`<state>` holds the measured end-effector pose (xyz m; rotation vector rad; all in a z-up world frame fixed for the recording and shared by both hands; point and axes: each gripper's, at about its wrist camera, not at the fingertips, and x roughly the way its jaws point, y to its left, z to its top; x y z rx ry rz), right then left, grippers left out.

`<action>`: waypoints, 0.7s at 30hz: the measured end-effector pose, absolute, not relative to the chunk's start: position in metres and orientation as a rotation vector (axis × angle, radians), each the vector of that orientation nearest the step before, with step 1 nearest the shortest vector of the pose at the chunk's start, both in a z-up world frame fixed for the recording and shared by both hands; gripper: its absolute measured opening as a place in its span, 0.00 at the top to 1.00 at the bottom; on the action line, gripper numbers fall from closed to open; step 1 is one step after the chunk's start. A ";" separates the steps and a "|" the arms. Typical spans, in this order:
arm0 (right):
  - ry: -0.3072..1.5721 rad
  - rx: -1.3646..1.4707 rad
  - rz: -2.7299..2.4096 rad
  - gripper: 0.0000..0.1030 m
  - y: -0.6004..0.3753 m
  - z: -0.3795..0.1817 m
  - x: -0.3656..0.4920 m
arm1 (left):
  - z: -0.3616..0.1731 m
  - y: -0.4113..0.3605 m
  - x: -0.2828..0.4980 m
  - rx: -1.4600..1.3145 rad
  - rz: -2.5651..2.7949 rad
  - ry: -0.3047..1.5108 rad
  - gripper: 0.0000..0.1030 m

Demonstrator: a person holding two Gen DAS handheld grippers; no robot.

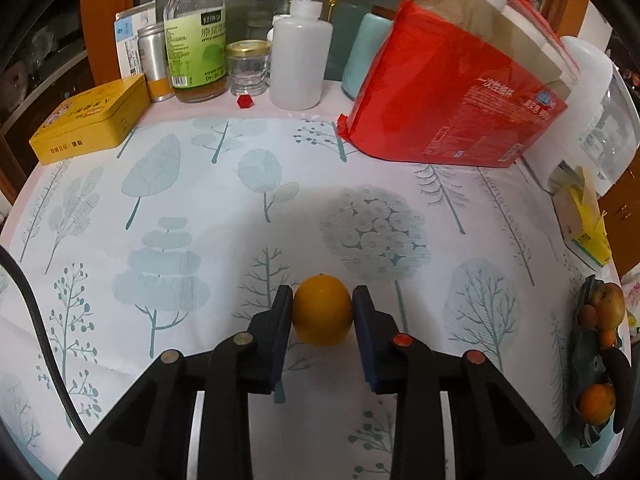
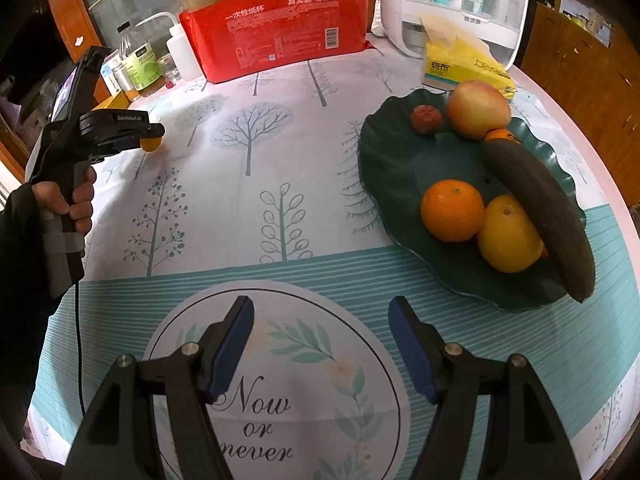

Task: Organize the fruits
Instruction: 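Grasp the small mandarin with the left tool, then carry the small mandarin onto the green plate and open the left tool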

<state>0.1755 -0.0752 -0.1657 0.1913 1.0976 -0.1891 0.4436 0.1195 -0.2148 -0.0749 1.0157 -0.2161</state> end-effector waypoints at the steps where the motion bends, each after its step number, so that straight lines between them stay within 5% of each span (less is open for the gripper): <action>1: 1.095 0.196 -0.192 0.32 -0.077 -0.165 0.174 | -0.212 0.118 0.441 -0.074 -0.219 1.012 0.72; 21: 1.021 0.321 -0.232 0.32 -0.130 -0.149 0.120 | -0.172 0.032 0.338 -0.008 -0.350 1.050 0.72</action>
